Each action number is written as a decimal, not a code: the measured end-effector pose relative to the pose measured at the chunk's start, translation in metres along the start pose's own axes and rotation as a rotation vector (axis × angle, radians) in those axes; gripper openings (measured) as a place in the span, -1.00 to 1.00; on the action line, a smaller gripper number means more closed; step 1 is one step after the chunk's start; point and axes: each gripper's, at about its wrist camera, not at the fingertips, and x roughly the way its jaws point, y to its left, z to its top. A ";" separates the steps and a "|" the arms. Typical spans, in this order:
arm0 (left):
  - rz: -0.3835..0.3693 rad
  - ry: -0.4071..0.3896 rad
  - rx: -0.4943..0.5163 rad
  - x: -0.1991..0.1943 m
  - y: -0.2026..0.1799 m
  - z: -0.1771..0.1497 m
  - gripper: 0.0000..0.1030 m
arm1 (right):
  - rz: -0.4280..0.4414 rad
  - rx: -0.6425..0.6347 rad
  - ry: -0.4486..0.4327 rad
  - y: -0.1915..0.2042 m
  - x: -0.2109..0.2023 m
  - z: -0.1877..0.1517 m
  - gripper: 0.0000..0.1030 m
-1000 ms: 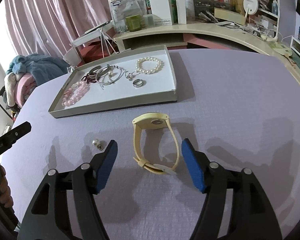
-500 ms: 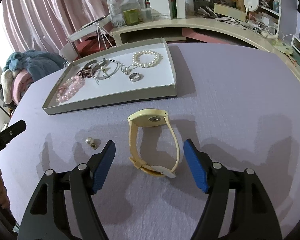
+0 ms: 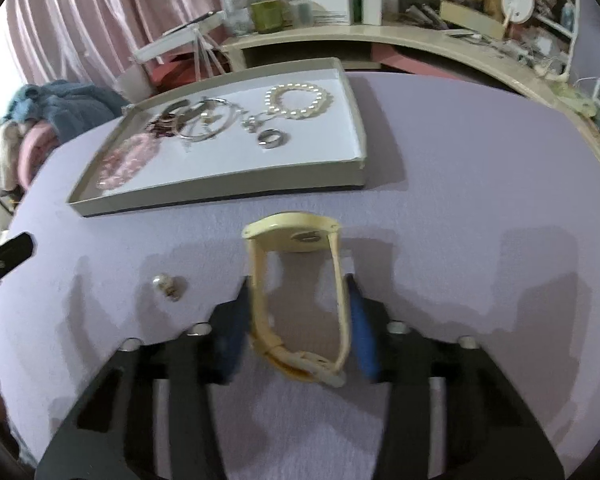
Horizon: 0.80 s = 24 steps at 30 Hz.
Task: Organize jewelry
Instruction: 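Move the right tool to the pale yellow watch and grasp its strap, then grasp the second pearl earring with the left tool while the right tool lifts the watch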
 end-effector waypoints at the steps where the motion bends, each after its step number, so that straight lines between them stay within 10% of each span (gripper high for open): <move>1: -0.006 0.002 0.005 0.001 -0.003 0.000 0.64 | 0.007 0.008 0.002 -0.001 -0.002 -0.001 -0.28; 16: -0.142 0.062 0.202 0.041 -0.105 -0.013 0.64 | -0.027 0.183 -0.096 -0.052 -0.060 -0.021 -0.31; 24: -0.138 0.092 0.247 0.063 -0.129 -0.024 0.24 | -0.072 0.249 -0.093 -0.074 -0.070 -0.034 -0.30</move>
